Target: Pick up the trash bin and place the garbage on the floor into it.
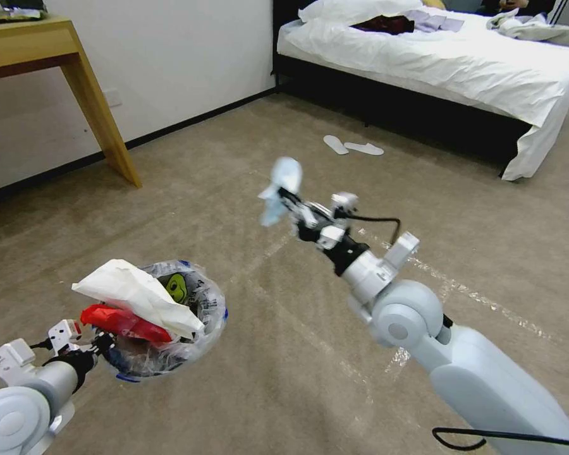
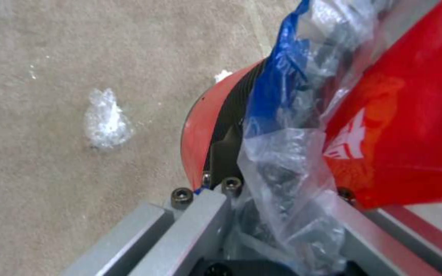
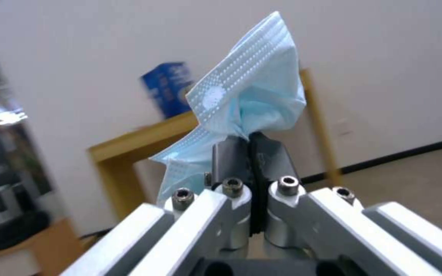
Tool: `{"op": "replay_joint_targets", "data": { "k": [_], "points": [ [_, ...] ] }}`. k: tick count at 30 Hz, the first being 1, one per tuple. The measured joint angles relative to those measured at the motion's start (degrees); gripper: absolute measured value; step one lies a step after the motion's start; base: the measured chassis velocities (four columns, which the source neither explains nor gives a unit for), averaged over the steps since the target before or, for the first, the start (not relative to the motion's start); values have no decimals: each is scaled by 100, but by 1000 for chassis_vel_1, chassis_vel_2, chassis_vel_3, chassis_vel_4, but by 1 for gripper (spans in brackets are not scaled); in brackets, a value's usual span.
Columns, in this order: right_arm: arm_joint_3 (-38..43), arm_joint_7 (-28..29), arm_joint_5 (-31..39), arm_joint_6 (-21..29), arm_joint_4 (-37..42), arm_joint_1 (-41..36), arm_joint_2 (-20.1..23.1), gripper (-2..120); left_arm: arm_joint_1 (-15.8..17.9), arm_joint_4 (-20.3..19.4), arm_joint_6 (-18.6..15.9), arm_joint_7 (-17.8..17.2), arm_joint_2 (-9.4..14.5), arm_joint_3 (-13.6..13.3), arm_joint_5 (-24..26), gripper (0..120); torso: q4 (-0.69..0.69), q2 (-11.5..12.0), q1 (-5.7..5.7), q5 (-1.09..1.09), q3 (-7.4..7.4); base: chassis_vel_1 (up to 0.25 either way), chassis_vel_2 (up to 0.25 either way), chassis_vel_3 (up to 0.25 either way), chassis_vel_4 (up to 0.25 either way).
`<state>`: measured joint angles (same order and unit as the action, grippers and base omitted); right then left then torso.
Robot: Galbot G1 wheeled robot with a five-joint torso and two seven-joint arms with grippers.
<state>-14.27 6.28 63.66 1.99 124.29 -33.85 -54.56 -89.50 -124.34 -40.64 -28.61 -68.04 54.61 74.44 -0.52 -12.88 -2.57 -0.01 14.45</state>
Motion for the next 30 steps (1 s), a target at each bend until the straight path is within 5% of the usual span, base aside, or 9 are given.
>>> {"op": "replay_joint_targets", "data": {
  "k": [23, 30],
  "points": [
    [-2107, 1327, 618, 802, -166, 922, -815, 0, 101, 30, -26, -27, -49, -58, 52, 0, -1, 1, 0, 0, 0, 0, 0, 0, 0],
    [-2320, 2401, 724, 1603, -541, 915, -1464, 0, 137, 33, -27, -27, -5, -48, 67, 0, -1, 1, 0, 0, 0, 0, 0, 0, 0]
  ]
}}
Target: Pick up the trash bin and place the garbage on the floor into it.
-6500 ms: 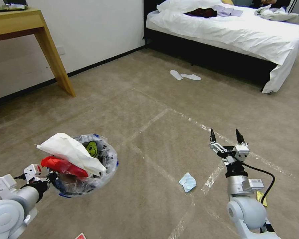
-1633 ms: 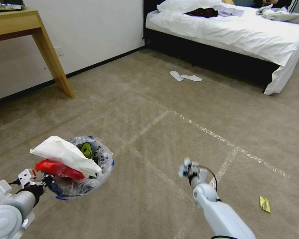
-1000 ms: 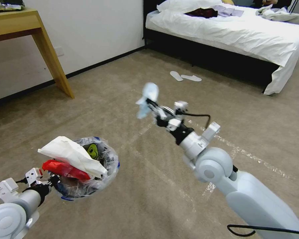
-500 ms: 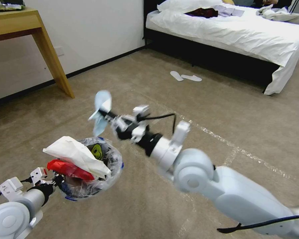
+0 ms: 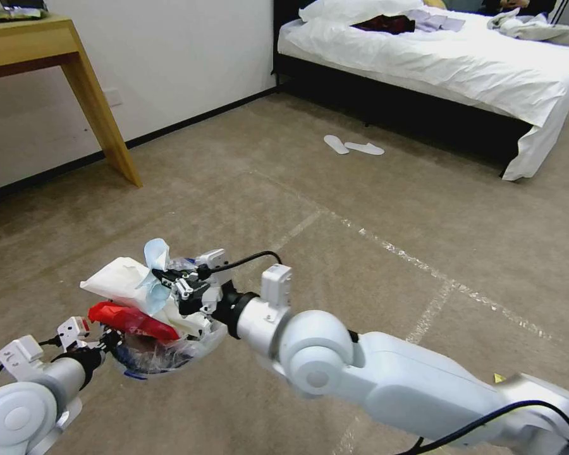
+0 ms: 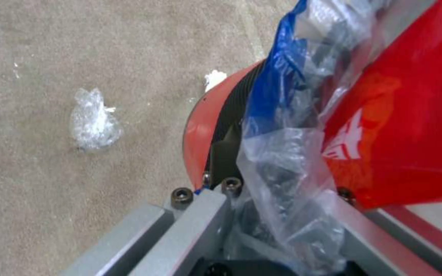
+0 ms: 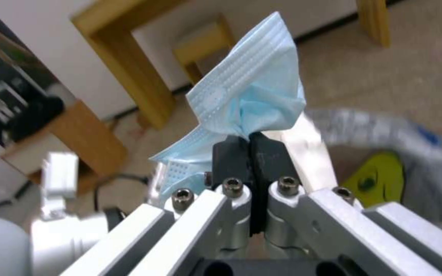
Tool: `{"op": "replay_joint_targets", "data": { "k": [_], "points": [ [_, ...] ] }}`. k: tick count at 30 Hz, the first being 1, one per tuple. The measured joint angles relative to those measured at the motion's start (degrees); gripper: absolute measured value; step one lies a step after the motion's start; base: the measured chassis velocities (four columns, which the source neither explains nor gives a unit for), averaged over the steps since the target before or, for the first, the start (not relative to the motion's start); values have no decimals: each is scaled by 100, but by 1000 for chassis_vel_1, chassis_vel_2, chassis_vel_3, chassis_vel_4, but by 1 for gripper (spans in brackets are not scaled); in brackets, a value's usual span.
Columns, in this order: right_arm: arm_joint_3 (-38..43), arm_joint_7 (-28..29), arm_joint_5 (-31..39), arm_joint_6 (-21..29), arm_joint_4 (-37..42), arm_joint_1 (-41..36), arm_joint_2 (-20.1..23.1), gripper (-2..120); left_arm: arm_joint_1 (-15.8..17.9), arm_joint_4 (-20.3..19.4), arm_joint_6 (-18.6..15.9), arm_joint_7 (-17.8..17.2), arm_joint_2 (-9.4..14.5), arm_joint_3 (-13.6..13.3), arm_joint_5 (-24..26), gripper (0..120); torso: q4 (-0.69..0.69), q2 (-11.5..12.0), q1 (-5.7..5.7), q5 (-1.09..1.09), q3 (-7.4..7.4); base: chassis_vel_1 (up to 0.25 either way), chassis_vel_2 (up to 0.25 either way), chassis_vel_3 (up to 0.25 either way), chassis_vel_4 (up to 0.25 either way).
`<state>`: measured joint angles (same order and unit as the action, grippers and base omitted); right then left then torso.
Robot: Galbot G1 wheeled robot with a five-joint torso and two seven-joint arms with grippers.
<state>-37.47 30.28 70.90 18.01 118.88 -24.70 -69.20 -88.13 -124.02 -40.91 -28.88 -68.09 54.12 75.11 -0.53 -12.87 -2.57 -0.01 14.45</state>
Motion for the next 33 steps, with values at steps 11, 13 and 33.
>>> {"op": "replay_joint_targets", "data": {
  "k": [11, 13, 33],
  "points": [
    [-240, 1312, 374, 943, -69, 115, -293, 0, 13, 34, 0, 6, 24, 31, 2, 0, 0, 0, 0, 0, 0, 0, 0, 0, 0],
    [-285, 1694, 545, 1175, -99, 140, -368, 0, 18, 42, 0, 8, 25, 36, 2, 0, 0, 0, 0, 0, 0, 0, 0, 0, 0],
    [-490, 2726, 1070, 1903, -497, 342, -624, 0, 19, 36, 10, 52, -23, 68, -28, 0, 0, 0, 0, 1, 0, 0, 0, 0, 0]
  ]
}}
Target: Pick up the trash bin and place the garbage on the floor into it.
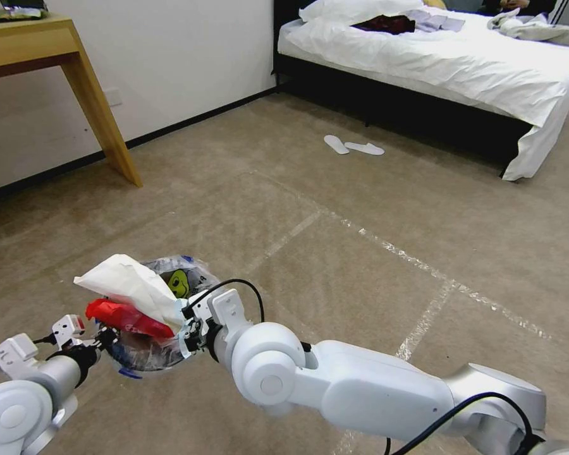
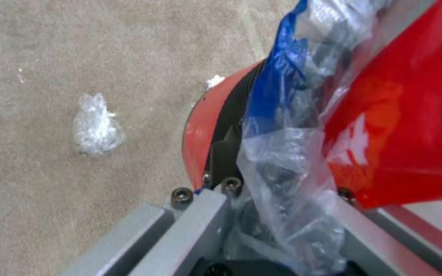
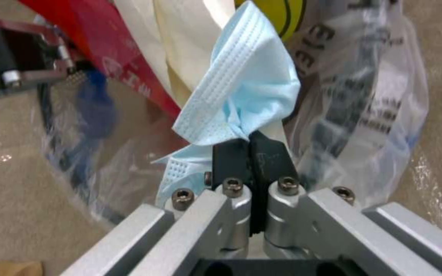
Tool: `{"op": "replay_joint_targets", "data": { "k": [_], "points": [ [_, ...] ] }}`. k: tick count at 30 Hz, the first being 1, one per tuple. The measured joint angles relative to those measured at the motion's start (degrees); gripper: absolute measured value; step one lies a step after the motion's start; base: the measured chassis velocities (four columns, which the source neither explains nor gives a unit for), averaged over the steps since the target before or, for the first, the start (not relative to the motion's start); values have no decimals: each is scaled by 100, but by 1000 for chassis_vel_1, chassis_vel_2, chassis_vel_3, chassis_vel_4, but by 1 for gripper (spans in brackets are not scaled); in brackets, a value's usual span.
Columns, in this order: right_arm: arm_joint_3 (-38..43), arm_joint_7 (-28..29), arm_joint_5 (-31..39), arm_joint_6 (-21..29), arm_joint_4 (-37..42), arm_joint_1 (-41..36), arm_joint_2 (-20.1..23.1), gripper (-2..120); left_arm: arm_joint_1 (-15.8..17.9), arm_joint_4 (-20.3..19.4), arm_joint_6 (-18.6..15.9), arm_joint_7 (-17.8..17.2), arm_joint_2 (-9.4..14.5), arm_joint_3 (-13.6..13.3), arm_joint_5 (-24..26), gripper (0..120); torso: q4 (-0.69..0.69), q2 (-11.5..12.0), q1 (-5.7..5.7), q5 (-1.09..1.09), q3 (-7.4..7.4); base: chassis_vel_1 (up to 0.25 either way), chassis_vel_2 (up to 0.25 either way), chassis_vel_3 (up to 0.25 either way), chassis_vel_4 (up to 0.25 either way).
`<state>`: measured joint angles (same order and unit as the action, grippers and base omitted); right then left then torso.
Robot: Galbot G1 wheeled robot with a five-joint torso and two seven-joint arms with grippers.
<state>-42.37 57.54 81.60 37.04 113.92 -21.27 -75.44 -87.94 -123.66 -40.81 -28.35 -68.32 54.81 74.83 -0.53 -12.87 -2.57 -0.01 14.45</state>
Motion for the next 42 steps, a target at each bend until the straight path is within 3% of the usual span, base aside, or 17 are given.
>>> {"op": "replay_joint_targets", "data": {
  "k": [28, 35, 42],
  "points": [
    [-30, -27, 62, 59, -119, 186, -60, 1, -35, 10, 16, 56, -63, 10, -69, 0, 0, 0, 0, 0, 0, 0, 0, 0, 0],
    [-34, -85, 45, 72, -135, 119, -53, 32, -35, 53, 28, 78, -64, 12, -102, 0, 0, 0, 0, 0, 0, 0, 0, 0, 0],
    [-45, -88, 44, 75, -116, 140, -49, 54, -16, 75, 32, 86, -64, -6, -115, 0, 0, 0, 0, 0, 0, 0, 0, 0, 0]
  ]
}}
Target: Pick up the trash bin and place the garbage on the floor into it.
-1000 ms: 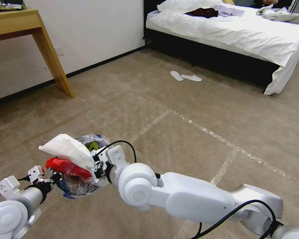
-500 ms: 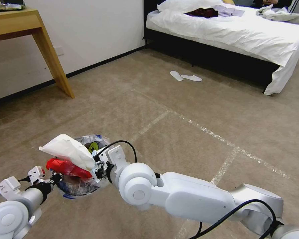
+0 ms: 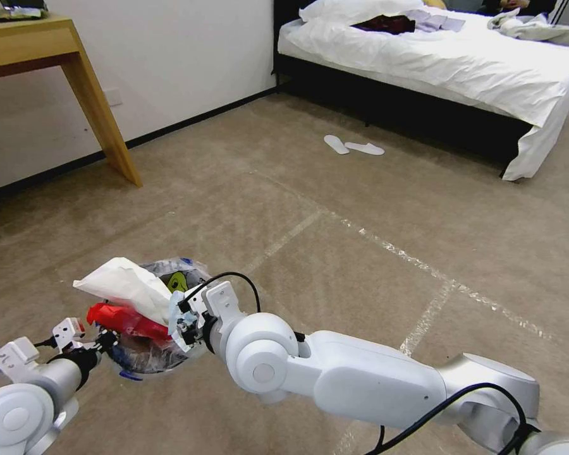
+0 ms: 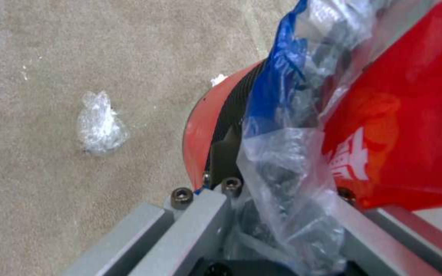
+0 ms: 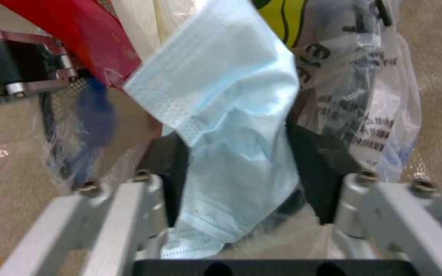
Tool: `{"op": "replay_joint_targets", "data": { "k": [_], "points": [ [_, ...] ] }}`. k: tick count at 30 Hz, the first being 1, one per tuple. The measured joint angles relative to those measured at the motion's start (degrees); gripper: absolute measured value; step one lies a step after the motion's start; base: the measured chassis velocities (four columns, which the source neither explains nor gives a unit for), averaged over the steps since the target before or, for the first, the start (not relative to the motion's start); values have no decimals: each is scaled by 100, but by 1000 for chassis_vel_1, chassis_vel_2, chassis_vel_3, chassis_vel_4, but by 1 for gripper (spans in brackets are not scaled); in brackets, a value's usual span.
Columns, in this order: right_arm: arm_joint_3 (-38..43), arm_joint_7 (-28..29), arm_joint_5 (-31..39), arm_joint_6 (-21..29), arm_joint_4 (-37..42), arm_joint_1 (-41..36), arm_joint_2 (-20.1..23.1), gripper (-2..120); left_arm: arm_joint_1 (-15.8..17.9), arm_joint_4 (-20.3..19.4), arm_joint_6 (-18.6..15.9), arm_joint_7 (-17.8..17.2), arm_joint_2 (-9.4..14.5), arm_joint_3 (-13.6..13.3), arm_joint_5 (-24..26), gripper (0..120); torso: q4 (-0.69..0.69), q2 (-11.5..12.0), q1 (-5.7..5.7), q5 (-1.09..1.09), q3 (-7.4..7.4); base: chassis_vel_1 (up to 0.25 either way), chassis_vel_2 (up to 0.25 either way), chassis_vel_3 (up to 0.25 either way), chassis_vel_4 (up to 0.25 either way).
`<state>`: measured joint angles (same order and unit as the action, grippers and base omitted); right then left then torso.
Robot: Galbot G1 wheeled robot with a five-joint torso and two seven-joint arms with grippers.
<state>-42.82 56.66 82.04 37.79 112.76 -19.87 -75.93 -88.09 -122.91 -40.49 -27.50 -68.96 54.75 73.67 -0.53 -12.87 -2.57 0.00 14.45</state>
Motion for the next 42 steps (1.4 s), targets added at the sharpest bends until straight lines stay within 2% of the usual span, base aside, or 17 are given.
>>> {"op": "replay_joint_targets", "data": {
  "k": [2, 3, 5, 8, 9, 13, 21, 33, 37, 38, 40, 42],
  "points": [
    [-17, 1, 0, 1, 8, 9, -2, 62, 1, 18, 1, 4, 0, -4, -7, 0, 0, 0, 0, 0, 0, 0, 0, 0, 0],
    [-17, 1, 0, 1, 8, 9, -2, 62, 1, 18, 1, 4, 0, -4, -7, 0, 0, 0, 0, 0, 0, 0, 0, 0, 0],
    [-36, 1, -2, 2, 18, 20, -6, 76, 0, 26, 3, 14, -2, -4, -21, 0, 0, 0, 0, 0, 0, 0, 0, 0, 0],
    [-41, 2, -3, 2, 19, 28, -9, 81, -2, 26, 3, 20, -2, -5, -23, 0, 0, 0, 0, 0, 0, 0, 0, 0, 0],
    [-48, 2, -5, 2, 18, 40, -16, 88, -3, 26, 4, 24, -2, -4, -25, 0, 0, -1, 0, 0, 0, 0, 0, 0, 0],
    [-64, 2, -13, -1, 11, 77, -39, 99, -4, 26, 6, 26, -2, 2, -28, 0, 0, -1, 0, 0, 0, 0, 0, 0, 0],
    [-8, -9, -22, -38, -3, 151, -76, 100, -19, 26, 14, 38, -14, 7, -55, 0, 0, -1, 0, 0, 0, 0, 0, 0, 0],
    [434, -551, -270, -371, 294, 189, 19, 100, -21, 75, 14, 34, 16, 19, -91, 0, 0, -1, 0, 0, 0, 0, 0, 0, 0],
    [677, -861, -399, -634, 480, 133, 143, 100, -28, 92, 14, 22, 44, 30, -93, 0, 1, -1, 0, 0, 0, 0, 0, 0, 0],
    [921, -1202, -525, -893, 620, 32, 295, 100, -29, 92, 14, 13, 60, 35, -86, 0, 1, -1, 0, 0, 0, 0, 0, 0, 0],
    [1028, -1325, -582, -1009, 665, -19, 360, 100, -30, 91, 14, 10, 65, 38, -81, 0, 1, -1, 0, 0, 0, 0, 0, 0, 0],
    [1651, -1978, -933, -1563, 832, -358, 677, 100, -42, 72, 14, -4, 91, 68, -59, 0, 0, -1, 0, 1, 0, 0, 0, 0, 0]
  ]
}}
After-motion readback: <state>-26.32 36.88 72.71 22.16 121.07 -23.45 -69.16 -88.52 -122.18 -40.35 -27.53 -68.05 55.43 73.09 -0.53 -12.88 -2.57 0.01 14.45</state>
